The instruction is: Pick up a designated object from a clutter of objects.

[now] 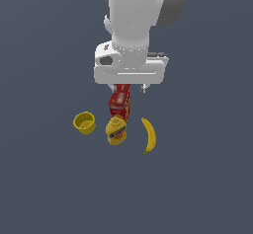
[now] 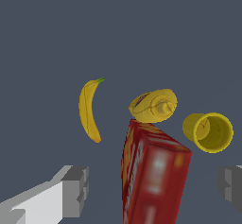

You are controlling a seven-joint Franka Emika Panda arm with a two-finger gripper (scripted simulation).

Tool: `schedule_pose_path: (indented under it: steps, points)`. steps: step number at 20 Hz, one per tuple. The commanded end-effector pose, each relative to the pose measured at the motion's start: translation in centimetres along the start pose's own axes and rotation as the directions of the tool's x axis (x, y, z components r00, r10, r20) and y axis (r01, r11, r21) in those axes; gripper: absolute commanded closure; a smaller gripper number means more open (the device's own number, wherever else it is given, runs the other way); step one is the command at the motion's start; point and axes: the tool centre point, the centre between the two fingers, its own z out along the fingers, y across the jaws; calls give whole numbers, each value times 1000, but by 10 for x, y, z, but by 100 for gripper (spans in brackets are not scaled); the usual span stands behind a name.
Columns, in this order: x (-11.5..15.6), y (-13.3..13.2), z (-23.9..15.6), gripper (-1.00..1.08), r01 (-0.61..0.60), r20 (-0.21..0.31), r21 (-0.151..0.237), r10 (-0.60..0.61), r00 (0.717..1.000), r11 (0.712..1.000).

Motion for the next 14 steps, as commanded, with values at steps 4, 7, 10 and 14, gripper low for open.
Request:
schedule_pose_path:
  steps: [4, 7, 10, 14]
  points:
    - [0, 5, 1, -20, -11, 5, 0, 11, 1000, 1000]
    - [-1, 13, 2, -20, -30, 13, -3, 31, 999, 1000]
    - [-1, 14, 2, -20, -32, 13, -4, 32, 999, 999]
    - [0, 15, 4, -20, -28, 13, 5, 27, 1000, 1000]
